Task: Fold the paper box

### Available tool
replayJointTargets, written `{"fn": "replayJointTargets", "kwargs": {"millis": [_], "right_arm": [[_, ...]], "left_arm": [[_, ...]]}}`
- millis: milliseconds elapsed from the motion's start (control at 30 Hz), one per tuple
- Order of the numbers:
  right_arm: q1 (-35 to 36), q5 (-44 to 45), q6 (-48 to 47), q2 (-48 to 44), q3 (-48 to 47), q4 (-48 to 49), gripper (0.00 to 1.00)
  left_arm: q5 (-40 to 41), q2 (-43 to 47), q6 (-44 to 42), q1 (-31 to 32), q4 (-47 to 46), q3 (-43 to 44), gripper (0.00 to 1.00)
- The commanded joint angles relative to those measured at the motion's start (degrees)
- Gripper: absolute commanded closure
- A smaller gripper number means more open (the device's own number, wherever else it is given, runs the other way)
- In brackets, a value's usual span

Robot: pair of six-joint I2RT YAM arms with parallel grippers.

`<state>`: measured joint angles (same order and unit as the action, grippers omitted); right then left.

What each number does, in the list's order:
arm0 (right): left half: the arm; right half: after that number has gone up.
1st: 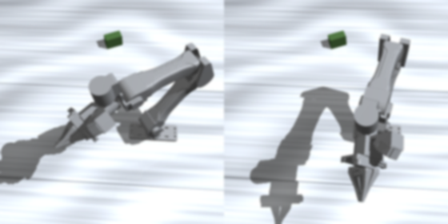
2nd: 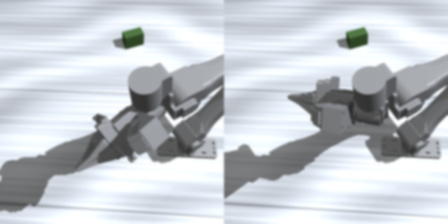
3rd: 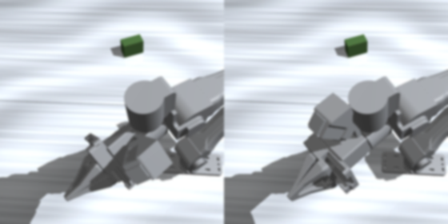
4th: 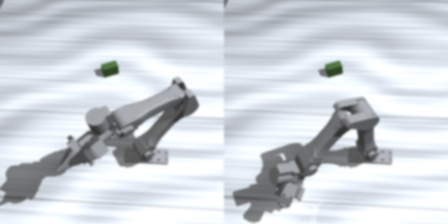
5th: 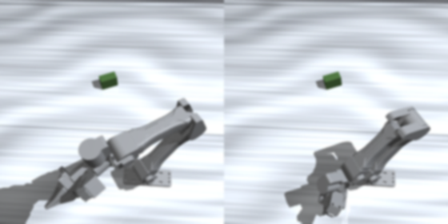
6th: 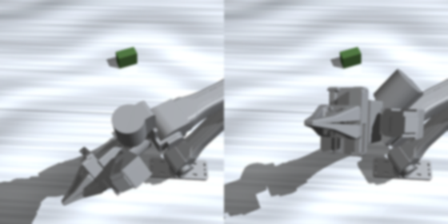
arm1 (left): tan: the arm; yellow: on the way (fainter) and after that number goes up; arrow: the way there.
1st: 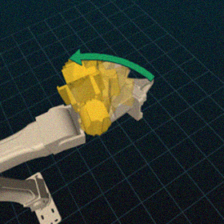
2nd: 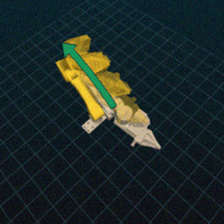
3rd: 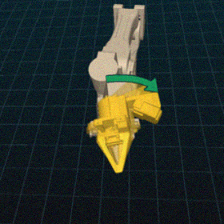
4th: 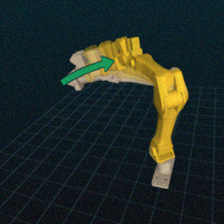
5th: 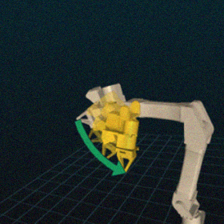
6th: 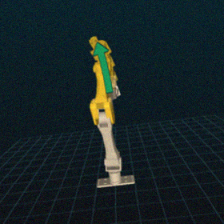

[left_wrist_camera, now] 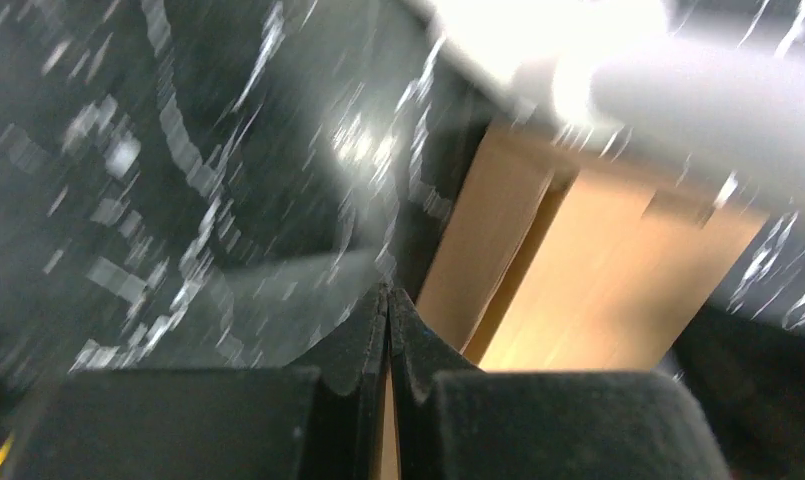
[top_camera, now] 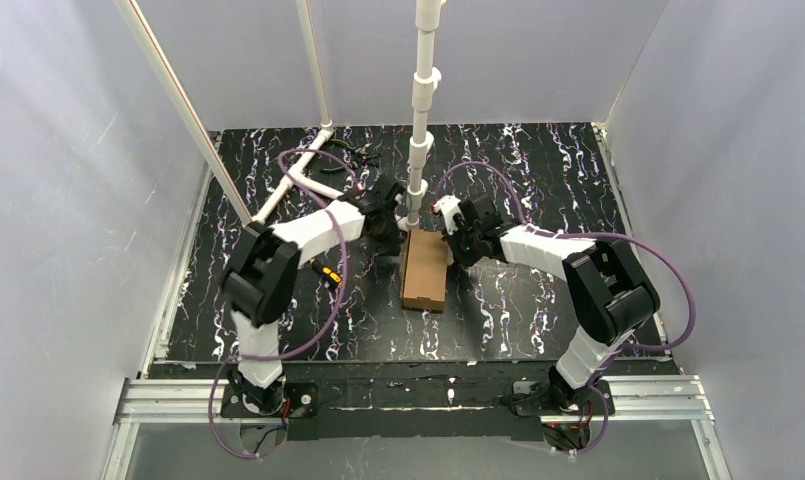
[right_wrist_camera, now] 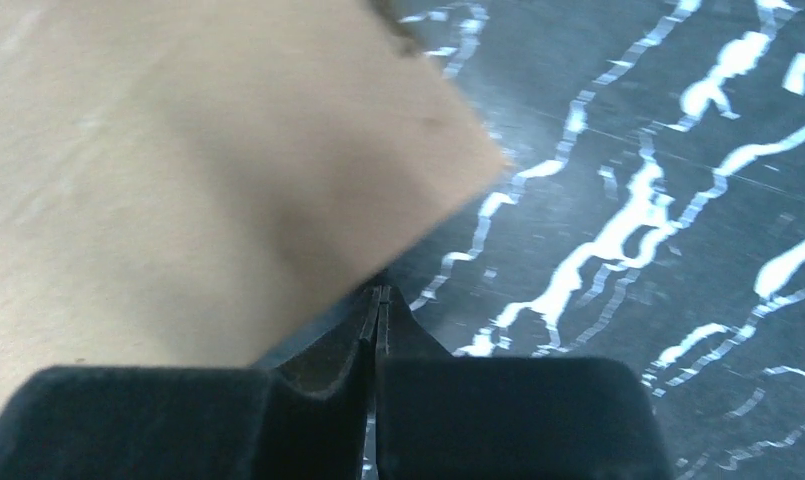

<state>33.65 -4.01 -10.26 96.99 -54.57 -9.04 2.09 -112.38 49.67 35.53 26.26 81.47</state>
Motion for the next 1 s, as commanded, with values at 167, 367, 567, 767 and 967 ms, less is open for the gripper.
{"fn": "replayJointTargets", "kwargs": {"millis": [167, 367, 567, 767, 967], "right_arm": [[-5.26, 2.24, -0.16, -3.44, -0.04, 3.22, 0.91], [-4.98, 2.50, 1.04, 4.21, -5.89, 2.85, 0.91], [-2.54, -6.46, 4.75, 6.12, -6.14, 4.12, 0.92], [-2.80, -10.25, 4.59, 3.27, -3.59, 4.63, 0.92], [-8.75, 0.87, -2.19, -0.97, -3.27, 0.82, 0.71]], "left_arm": [[1.99, 26.15, -12.89, -0.43, -11.48, -22.83, 0.86], [-2.00, 14.41, -13.31, -2.12, -15.65, -17.17, 0.88], [-17.24, 1.91, -10.47, -1.28, -25.31, -9.18, 0.95], [-16.08, 2.83, -9.43, 2.92, -27.12, -12.48, 0.96], [1.31, 14.91, -8.96, 0.46, -12.25, -17.29, 0.87]]}}
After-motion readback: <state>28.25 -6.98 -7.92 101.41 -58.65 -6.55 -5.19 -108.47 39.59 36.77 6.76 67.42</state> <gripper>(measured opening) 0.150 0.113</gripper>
